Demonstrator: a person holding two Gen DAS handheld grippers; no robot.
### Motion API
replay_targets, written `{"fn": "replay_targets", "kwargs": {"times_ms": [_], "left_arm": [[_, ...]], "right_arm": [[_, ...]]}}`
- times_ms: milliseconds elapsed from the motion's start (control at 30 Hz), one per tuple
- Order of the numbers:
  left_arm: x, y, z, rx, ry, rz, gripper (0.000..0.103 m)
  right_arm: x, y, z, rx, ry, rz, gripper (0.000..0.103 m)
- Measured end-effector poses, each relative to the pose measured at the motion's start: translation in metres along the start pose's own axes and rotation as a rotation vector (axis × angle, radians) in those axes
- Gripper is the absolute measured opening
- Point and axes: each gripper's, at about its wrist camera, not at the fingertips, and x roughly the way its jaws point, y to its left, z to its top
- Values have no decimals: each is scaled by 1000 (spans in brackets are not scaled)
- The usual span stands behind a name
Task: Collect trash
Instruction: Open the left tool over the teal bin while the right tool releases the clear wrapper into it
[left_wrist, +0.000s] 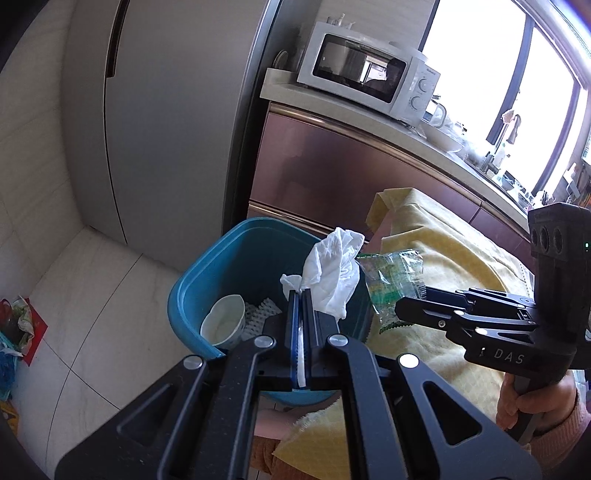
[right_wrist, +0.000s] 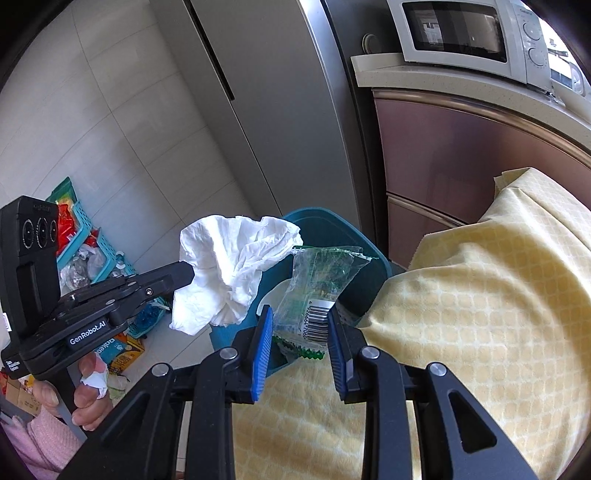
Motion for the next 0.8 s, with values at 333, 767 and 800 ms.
{"fn": "replay_targets", "kwargs": {"times_ms": [333, 767, 800], "left_arm": [[31, -1, 0, -20, 46, 7, 3], [72, 1, -5, -66, 107, 11, 3], [73, 1, -6, -65, 108, 8, 3]], "right_arm": [[21, -3, 4, 27, 34, -8, 31], [19, -11, 3, 69, 29, 10, 38], [16, -12, 2, 71, 24, 13, 39]]}}
